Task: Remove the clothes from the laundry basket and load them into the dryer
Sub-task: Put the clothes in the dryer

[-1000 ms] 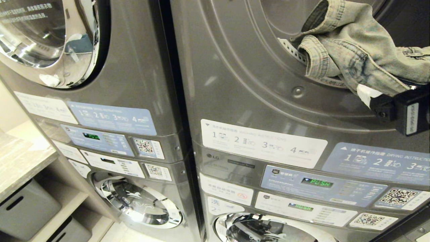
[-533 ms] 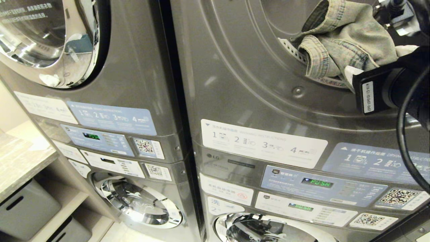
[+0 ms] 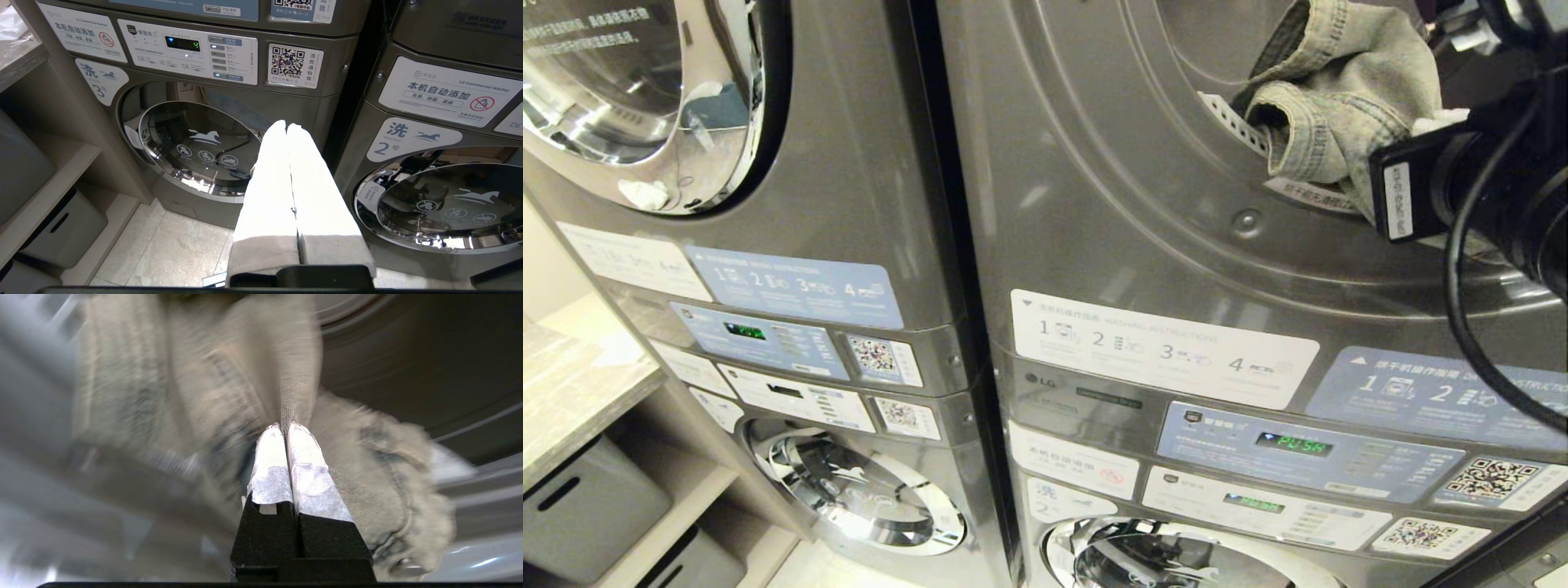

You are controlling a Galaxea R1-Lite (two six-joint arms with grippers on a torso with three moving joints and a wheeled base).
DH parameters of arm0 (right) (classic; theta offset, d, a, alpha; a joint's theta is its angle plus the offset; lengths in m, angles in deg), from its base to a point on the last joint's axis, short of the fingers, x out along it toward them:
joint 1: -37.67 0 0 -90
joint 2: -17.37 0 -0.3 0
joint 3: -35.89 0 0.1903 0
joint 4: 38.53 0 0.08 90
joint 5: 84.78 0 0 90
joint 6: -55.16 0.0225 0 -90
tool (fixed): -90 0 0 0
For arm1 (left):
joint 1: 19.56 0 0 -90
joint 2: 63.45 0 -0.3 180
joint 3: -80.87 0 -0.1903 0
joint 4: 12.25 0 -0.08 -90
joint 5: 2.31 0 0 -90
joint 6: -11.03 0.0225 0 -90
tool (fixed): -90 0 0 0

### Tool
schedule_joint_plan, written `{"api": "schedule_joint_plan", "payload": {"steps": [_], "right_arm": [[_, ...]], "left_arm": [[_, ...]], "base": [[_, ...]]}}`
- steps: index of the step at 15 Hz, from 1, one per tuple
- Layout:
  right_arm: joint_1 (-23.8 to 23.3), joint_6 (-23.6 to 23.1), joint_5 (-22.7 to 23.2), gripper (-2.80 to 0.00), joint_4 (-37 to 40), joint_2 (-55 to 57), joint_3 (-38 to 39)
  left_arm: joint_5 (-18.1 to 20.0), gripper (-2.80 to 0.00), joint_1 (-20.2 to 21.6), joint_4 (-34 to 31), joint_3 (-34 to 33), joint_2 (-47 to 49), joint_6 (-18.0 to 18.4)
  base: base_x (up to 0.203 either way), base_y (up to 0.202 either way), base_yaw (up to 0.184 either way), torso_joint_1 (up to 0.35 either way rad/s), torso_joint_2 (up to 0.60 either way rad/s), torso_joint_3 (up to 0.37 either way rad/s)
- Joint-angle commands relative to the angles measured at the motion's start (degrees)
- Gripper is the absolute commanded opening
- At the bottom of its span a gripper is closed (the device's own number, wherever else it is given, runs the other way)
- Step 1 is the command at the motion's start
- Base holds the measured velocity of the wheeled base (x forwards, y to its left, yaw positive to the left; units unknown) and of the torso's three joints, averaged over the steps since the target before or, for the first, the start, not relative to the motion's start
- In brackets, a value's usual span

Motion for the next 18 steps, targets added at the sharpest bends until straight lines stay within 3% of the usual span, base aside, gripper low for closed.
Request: {"api": "schedule_joint_plan", "payload": {"steps": [1, 9, 15, 18], "right_arm": [[-2.7, -0.2, -0.3, -2.80, -0.2, 2.7, -3.8], [-14.1, -0.6, 0.5, -2.80, -0.1, 12.6, -21.1], [-17.9, -0.8, 8.2, -2.80, -3.1, 24.2, -43.1], [-18.7, -6.4, 9.2, -2.80, -10.2, 27.9, -46.5]], "left_arm": [[0.0, -2.80, 0.0, 0.0, 0.0, 0.0, 0.0], [0.0, -2.80, 0.0, 0.0, 0.0, 0.0, 0.0], [0.0, -2.80, 0.0, 0.0, 0.0, 0.0, 0.0], [0.0, -2.80, 0.0, 0.0, 0.0, 0.0, 0.0]], "base": [[0.000, 0.000, 0.000, 0.000, 0.00, 0.000], [0.000, 0.000, 0.000, 0.000, 0.00, 0.000], [0.000, 0.000, 0.000, 0.000, 0.00, 0.000], [0.000, 0.000, 0.000, 0.000, 0.00, 0.000]]}}
